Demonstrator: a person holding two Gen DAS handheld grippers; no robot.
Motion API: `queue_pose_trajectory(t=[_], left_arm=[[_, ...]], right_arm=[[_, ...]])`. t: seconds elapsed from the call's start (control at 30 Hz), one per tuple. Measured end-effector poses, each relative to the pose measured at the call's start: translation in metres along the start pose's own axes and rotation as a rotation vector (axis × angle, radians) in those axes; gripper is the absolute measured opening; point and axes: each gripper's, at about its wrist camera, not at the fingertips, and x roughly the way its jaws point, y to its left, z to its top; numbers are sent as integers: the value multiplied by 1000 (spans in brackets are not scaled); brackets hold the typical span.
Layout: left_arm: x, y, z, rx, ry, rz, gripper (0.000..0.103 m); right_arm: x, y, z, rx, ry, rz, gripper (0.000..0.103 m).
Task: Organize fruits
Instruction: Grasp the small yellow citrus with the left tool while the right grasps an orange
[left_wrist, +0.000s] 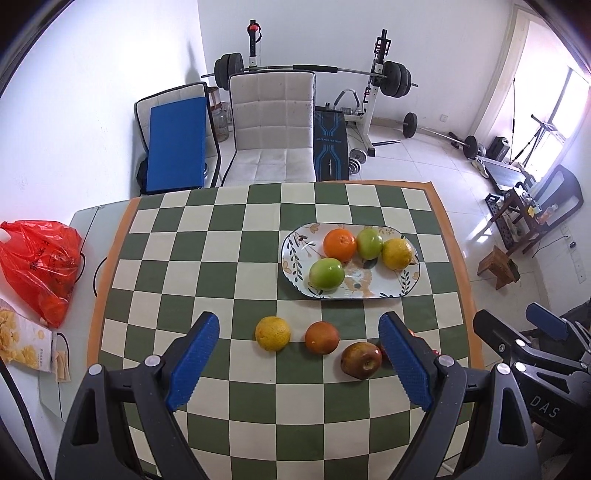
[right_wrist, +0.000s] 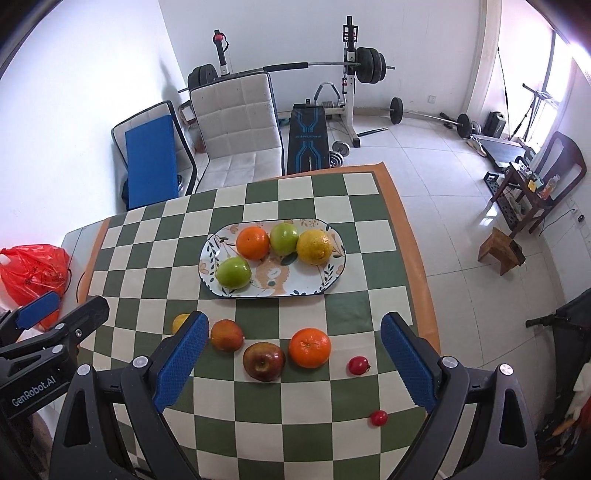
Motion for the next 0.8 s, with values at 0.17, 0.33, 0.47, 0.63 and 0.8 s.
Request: queue_pose_trajectory(t=[0.17, 0.33, 0.47, 0.63, 0.8], left_arm=[[19, 6, 3, -21, 32, 21, 88], [67, 17, 2, -31, 159, 79, 102], [106, 36, -6, -73, 261, 127, 102], [146, 66, -17, -164, 367, 153, 102], [187, 77, -21, -217, 479, 127, 102]], right_arm=[[10, -4, -1, 29, 30, 30, 96], [61, -21, -9, 85, 143, 50, 96], [118, -44, -22, 161, 263, 80, 96], [183, -61, -40, 218, 378, 115, 96], [234, -57, -49, 194, 453, 107, 87]])
